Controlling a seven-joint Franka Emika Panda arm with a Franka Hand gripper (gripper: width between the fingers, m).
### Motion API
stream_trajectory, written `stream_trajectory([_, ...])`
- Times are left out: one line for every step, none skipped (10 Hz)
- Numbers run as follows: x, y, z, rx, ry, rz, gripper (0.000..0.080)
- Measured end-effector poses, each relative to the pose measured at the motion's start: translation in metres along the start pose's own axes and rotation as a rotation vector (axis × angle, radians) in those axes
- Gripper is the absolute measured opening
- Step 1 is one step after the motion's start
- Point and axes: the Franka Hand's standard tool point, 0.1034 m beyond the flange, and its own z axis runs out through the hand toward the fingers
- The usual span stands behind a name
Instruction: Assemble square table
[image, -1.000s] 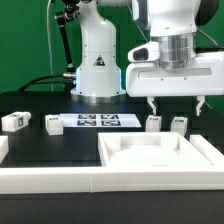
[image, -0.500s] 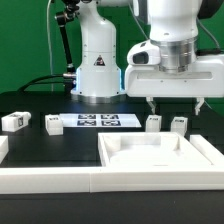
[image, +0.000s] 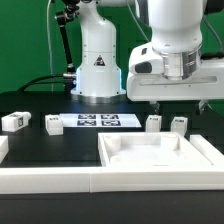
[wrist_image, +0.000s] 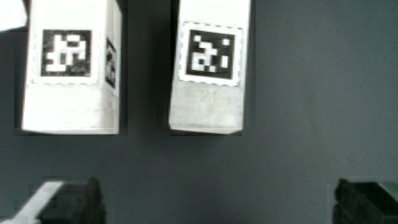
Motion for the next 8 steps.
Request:
stream_trajectory([-0.001, -0.001, 0.001, -0.006, -0.072, 0.0, 0.0649])
stream_trajectory([-0.001, -0.004, 0.003, -0.011, -0.136, -0.003, 0.0649])
stream_trajectory([0.002, -0.007, 0.003, -0.01, -0.159, -0.005, 0.0649])
stream_trajectory([-0.003, -0.004, 0.006, -0.019, -0.226, -0.008, 0.0649])
stream_trajectory([-0.004, 0.003, 0.009, -0.029, -0.317, -0.008, 0.0649])
stream_trajectory([0.001, 0.003, 0.011, -0.032, -0.38, -0.007, 0.0649])
stream_trajectory([-0.001, 0.002, 0.013, -0.038, -0.437, -0.01, 0.0649])
stream_trajectory([-0.003, 0.002, 0.015, -0.046, -0.512, -0.015, 0.0649])
